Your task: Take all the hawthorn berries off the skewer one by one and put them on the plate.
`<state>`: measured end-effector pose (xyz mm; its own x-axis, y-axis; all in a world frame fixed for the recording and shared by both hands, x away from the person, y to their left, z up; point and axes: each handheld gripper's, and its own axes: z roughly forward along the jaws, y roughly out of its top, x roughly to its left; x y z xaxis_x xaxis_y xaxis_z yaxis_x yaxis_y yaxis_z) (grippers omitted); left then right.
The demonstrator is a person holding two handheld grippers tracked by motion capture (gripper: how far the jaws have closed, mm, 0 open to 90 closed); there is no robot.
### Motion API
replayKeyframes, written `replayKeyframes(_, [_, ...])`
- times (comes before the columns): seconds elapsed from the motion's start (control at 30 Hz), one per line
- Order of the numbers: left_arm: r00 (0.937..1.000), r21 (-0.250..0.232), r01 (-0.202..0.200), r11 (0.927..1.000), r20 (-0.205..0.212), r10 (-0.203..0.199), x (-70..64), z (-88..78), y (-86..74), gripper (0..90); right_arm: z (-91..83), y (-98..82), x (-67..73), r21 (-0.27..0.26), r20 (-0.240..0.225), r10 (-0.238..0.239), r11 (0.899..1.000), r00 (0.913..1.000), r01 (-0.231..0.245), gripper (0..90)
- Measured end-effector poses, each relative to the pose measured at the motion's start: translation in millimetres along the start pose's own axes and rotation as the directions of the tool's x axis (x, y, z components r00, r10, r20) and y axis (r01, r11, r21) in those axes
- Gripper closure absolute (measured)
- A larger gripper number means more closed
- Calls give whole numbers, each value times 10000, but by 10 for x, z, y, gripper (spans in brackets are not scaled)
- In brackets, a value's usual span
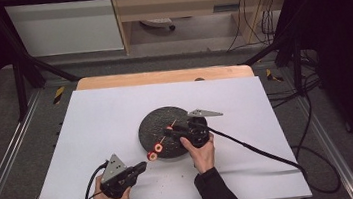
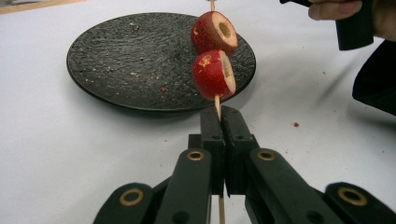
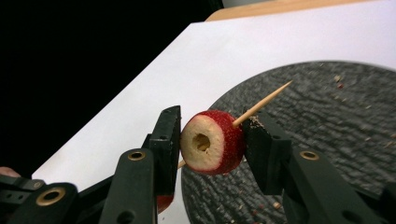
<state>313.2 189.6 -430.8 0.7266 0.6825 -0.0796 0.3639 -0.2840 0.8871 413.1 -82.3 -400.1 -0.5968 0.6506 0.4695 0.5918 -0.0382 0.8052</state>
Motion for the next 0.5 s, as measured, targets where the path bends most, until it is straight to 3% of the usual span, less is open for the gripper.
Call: replayKeyframes(0.5, [10000,-184,-81,9998,-22,80,0,-38,3,884,-189,359,-138,-624,521,-180,9978,9985,212,596])
